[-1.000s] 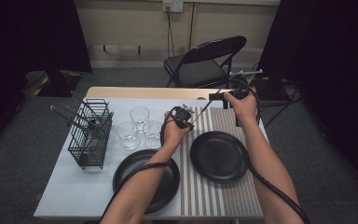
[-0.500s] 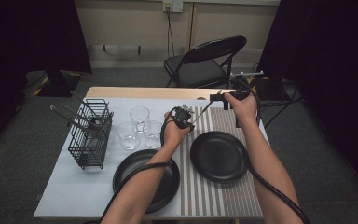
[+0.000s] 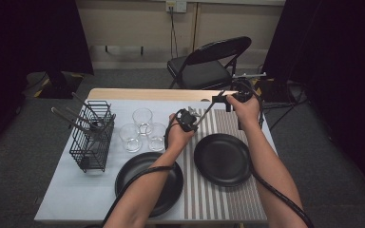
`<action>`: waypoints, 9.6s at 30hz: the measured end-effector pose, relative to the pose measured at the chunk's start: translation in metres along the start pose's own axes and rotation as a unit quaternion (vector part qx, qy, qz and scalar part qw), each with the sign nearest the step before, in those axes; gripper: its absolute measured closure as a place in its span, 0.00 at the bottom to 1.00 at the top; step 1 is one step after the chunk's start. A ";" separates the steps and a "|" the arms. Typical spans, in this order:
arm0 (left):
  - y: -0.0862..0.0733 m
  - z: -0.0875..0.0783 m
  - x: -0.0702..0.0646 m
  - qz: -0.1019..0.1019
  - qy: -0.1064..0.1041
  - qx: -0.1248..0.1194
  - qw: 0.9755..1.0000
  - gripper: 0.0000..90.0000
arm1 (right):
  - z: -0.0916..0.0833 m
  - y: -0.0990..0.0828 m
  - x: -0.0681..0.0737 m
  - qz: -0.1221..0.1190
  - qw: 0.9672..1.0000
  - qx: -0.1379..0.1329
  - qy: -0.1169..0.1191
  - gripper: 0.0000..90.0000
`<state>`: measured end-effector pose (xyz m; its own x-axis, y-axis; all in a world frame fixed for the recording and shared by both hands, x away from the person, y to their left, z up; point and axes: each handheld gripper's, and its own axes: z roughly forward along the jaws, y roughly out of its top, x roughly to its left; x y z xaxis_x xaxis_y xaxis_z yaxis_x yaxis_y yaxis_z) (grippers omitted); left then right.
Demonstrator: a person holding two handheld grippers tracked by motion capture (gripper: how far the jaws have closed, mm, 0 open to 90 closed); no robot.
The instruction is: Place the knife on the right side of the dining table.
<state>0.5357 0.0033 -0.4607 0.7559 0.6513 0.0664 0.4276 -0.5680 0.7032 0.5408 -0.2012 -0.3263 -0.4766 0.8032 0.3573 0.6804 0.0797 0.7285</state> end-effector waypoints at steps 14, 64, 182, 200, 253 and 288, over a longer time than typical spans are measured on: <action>0.001 0.000 -0.002 0.029 -0.004 0.012 0.999 1.00 | 0.006 -0.005 -0.006 0.011 1.000 0.006 -0.008 0.79; -0.001 0.000 -0.004 0.021 -0.020 0.030 0.999 1.00 | -0.015 -0.071 -0.018 -0.047 0.997 0.009 -0.058 0.32; 0.004 -0.001 -0.008 0.040 -0.006 0.030 0.999 0.95 | -0.027 -0.163 -0.018 -0.049 0.998 0.018 -0.029 0.27; 0.002 -0.002 -0.003 0.022 -0.002 0.030 0.999 0.87 | -0.029 -0.159 -0.020 -0.047 0.998 0.018 -0.030 0.27; -0.012 -0.082 -0.028 -0.014 -0.116 -0.023 0.993 0.43 | -0.018 -0.146 -0.015 -0.058 0.995 0.044 -0.062 0.27; -0.031 -0.126 -0.037 -0.016 -0.158 -0.028 0.987 0.23 | -0.010 -0.135 -0.017 -0.063 0.994 0.048 -0.077 0.27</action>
<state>0.4322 0.0601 -0.3960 0.8629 0.4741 -0.1750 0.4330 -0.5151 0.7397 0.4509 -0.2315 -0.4249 -0.4763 0.8631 0.1679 0.6738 0.2356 0.7004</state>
